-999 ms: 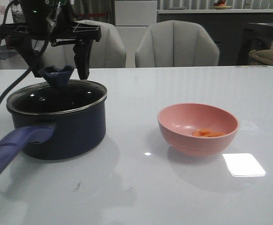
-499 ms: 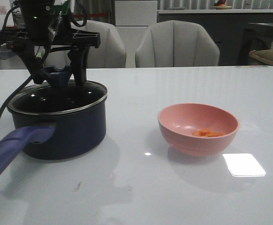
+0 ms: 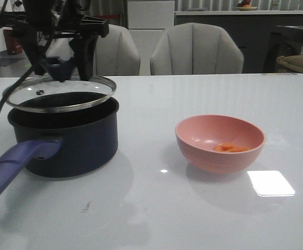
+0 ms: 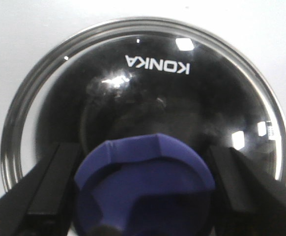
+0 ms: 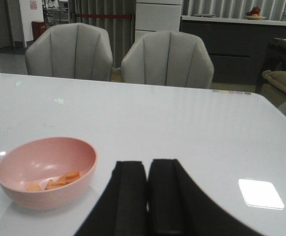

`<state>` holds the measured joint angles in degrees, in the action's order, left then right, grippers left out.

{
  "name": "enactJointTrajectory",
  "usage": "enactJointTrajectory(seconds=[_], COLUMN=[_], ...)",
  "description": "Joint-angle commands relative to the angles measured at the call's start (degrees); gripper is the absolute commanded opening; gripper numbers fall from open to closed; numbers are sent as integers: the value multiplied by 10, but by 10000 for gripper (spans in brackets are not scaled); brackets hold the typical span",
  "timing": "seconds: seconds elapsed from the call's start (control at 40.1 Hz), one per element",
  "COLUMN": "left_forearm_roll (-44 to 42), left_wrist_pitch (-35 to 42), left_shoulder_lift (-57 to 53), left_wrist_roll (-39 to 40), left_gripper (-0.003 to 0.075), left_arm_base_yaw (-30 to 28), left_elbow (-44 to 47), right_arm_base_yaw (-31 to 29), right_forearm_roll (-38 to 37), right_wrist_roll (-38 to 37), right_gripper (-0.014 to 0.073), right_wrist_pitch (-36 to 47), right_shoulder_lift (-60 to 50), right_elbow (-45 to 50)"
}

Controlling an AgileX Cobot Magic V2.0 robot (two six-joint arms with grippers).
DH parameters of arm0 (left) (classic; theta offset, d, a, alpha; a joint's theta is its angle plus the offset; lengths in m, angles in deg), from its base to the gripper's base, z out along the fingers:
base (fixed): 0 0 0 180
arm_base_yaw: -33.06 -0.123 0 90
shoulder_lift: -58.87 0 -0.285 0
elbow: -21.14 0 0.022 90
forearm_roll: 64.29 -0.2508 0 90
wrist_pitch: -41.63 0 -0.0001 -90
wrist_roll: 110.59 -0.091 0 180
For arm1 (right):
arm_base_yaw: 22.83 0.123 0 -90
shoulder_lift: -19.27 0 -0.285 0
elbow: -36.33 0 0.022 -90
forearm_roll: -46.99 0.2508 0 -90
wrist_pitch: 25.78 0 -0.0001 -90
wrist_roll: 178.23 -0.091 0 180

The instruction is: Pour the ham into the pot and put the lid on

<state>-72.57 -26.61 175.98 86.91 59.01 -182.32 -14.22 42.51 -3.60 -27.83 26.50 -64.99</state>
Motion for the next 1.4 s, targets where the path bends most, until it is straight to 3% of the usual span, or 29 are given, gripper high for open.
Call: enactJointTrajectory(seconds=[0.0,0.349,0.549,0.849,1.123,1.373], left_forearm_roll=[-31,-5,20,136,140,139], left_wrist_pitch=[9,-1,69,196,344,359], left_shoulder_lift=[-58,-112,-167,-190,-187,-149], left_wrist_roll=[-6,-77,-100,-183,-184,-185], left_gripper=[300,300,300,300,302,303], left_arm_base_yaw=[-9,-107,-197,-334,-362,-362], left_elbow=[-21,23,121,297,410,420], right_arm_base_yaw=[-2,-2,-2,-2,-2,-2], right_forearm_roll=[-9,-9,-9,-9,-9,-9], right_wrist_roll=[0,0,0,0,0,0], right_gripper=[148,148,148,148,148,148], right_wrist_pitch=[43,43,43,43,43,43], right_shoulder_lift=[-12,-12,-12,-12,-12,-12], right_elbow=[-2,-2,-2,-2,-2,-2])
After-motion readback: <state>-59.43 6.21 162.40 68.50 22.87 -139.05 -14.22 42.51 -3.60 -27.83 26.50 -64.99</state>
